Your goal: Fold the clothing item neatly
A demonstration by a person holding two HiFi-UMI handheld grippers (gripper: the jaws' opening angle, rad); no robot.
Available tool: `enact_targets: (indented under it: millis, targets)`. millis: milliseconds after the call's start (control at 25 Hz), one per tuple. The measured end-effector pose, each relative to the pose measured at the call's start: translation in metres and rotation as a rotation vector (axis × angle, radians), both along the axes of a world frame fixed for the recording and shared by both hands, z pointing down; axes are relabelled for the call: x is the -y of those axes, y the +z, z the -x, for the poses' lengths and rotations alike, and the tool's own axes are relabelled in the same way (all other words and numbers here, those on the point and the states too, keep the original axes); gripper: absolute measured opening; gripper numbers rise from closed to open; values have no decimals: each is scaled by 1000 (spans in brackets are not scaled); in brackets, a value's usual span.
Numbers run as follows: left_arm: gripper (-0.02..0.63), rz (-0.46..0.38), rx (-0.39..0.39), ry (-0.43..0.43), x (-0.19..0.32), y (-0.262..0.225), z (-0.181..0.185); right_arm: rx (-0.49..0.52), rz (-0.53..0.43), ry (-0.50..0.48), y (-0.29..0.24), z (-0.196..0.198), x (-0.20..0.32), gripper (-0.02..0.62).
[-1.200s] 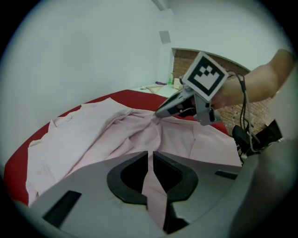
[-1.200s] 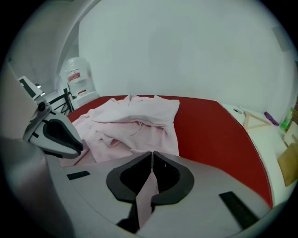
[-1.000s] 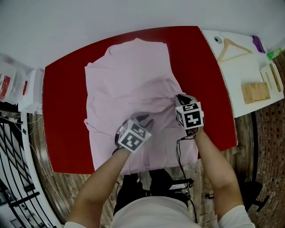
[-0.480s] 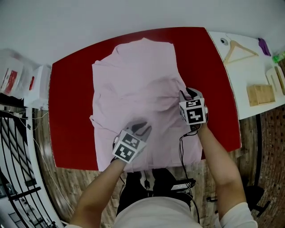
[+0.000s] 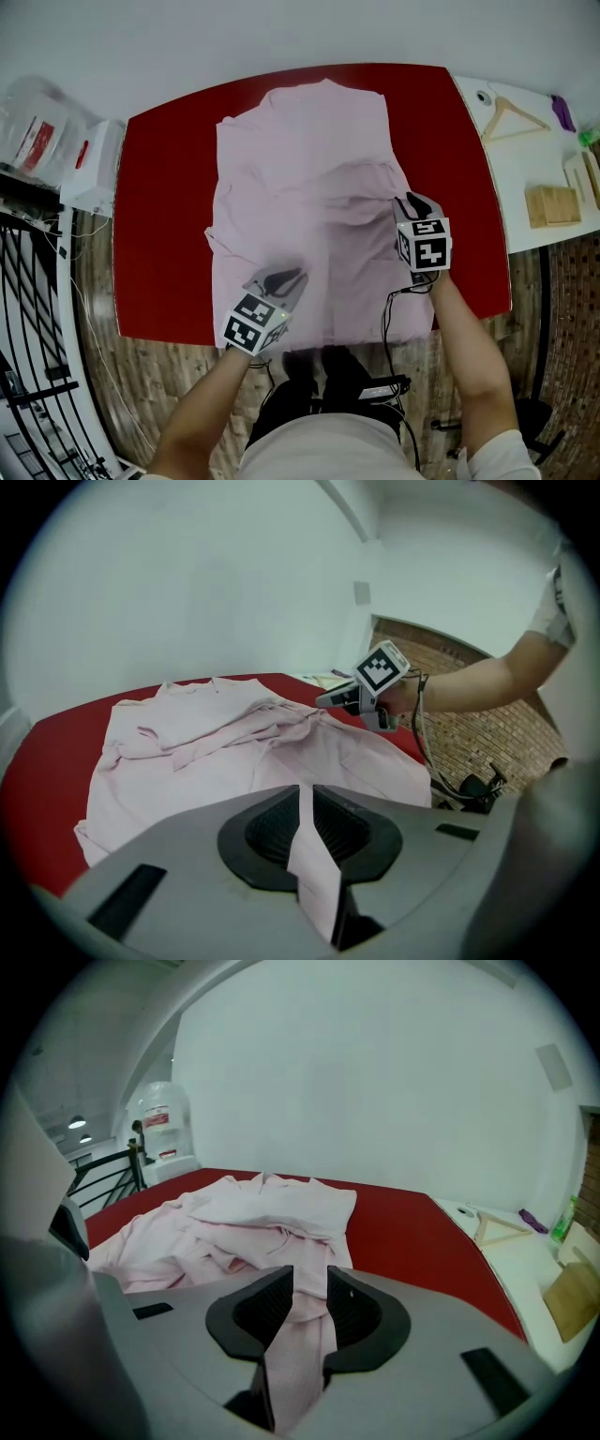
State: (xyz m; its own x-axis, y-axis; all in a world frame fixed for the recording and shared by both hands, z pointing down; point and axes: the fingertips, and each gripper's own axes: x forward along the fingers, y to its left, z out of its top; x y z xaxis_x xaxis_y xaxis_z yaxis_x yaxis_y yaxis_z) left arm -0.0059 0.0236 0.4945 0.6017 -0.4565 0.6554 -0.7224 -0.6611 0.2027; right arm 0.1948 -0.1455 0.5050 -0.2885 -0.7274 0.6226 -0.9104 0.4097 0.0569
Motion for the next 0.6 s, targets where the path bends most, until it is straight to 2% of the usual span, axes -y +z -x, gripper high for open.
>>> enact_targets:
  millis: [280, 600]
  targets:
    - [10, 18, -90, -9, -45, -13, 32, 20, 1, 26, -11, 11, -48, 94]
    - [8, 36, -106, -73, -103, -6, 80, 68, 39, 40, -7, 37, -123, 92]
